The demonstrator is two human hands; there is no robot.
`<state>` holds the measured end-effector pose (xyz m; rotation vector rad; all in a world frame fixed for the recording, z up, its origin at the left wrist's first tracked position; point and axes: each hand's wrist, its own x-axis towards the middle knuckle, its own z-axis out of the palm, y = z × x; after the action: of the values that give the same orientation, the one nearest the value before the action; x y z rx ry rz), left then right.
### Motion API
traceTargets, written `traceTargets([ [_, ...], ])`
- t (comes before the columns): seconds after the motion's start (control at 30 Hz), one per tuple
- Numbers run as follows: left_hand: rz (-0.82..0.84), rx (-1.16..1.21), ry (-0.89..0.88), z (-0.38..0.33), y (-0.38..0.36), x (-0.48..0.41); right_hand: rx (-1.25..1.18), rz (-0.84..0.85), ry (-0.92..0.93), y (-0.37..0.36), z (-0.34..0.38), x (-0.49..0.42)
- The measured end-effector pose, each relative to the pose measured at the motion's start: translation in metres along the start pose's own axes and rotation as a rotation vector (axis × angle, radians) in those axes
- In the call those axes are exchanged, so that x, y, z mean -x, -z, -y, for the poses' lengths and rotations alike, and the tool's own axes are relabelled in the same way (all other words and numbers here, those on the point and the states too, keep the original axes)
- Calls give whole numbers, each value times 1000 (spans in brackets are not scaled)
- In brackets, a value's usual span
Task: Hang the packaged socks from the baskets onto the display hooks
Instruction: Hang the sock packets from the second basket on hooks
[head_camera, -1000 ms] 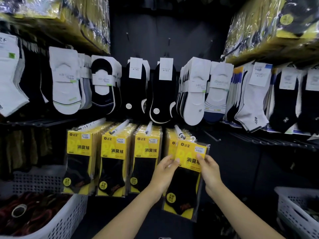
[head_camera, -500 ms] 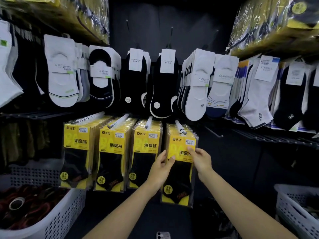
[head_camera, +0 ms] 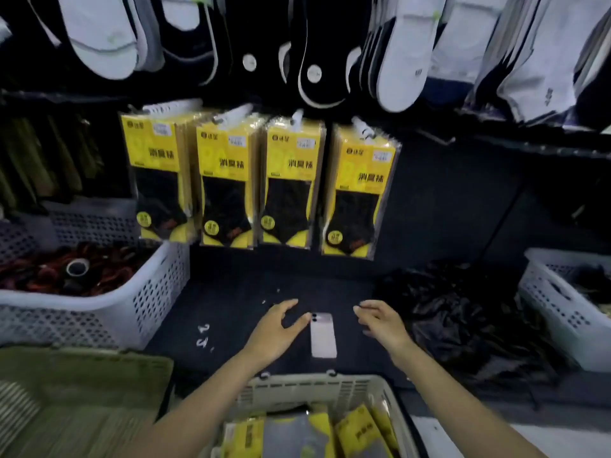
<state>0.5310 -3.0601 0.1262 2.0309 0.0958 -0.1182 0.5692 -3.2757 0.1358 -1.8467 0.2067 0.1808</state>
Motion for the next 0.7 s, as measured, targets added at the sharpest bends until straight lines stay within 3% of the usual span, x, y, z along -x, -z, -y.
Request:
traceTargets([
  [0.1,31,50,170,48,-22,26,64,46,-128,-32,-70,22],
  [0.23,-24,91,318,95,-46,55,261,247,-322,-59,-153,42],
  [0.37,-107,40,415,149,-50,85,420,241,-459,-60,-199,53],
  [0.57,-145,103,789,194,-53,103,302,184,-515,-75,-224,46],
  [0.7,-135,162,881,212,-60,93,241,193,-530,-94,-234,41],
])
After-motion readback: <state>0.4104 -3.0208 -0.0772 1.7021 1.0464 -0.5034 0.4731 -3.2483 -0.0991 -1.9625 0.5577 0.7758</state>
